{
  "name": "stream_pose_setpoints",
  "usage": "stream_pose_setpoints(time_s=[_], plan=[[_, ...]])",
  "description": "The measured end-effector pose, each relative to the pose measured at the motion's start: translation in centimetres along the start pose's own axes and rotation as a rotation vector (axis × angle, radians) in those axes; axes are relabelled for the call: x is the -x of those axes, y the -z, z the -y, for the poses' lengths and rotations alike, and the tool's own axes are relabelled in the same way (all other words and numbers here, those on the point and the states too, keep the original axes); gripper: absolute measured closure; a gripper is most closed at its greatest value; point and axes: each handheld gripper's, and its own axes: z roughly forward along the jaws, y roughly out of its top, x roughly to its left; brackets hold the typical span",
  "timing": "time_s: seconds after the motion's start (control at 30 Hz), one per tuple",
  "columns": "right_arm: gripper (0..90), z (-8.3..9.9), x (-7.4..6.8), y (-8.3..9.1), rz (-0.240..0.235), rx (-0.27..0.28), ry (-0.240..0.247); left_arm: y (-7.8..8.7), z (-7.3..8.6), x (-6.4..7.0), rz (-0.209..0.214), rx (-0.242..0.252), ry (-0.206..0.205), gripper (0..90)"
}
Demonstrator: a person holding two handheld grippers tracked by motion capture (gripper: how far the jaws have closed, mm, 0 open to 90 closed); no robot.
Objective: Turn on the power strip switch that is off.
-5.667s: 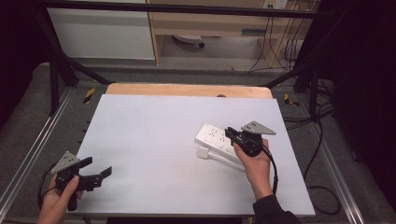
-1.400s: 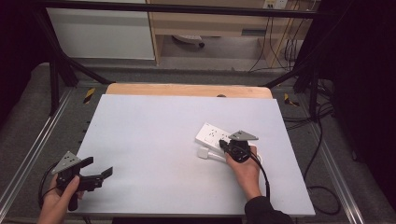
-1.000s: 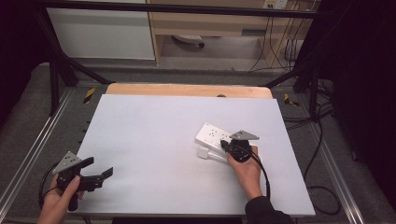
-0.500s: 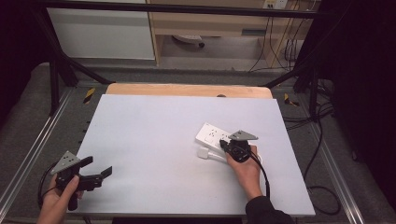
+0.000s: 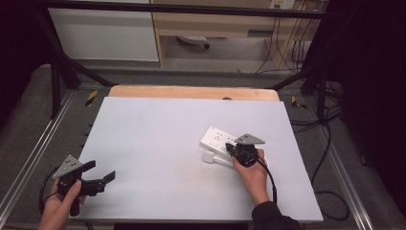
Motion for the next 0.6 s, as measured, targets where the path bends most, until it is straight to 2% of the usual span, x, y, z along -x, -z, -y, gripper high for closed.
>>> stream_pose_setpoints(time_s=[0.43,0.6], plan=[[88.8,-0.6,-0.3,0.3,-0.020,0.051,0.000,0.2,0.0,-0.3,-0.005,0.012,0.019,7.6],[77.2,-1.3,-0.7,0.9,-0.068,0.115,0.004,0.1,0.0,-0.3,0.004,0.004,0.009,7.6]])
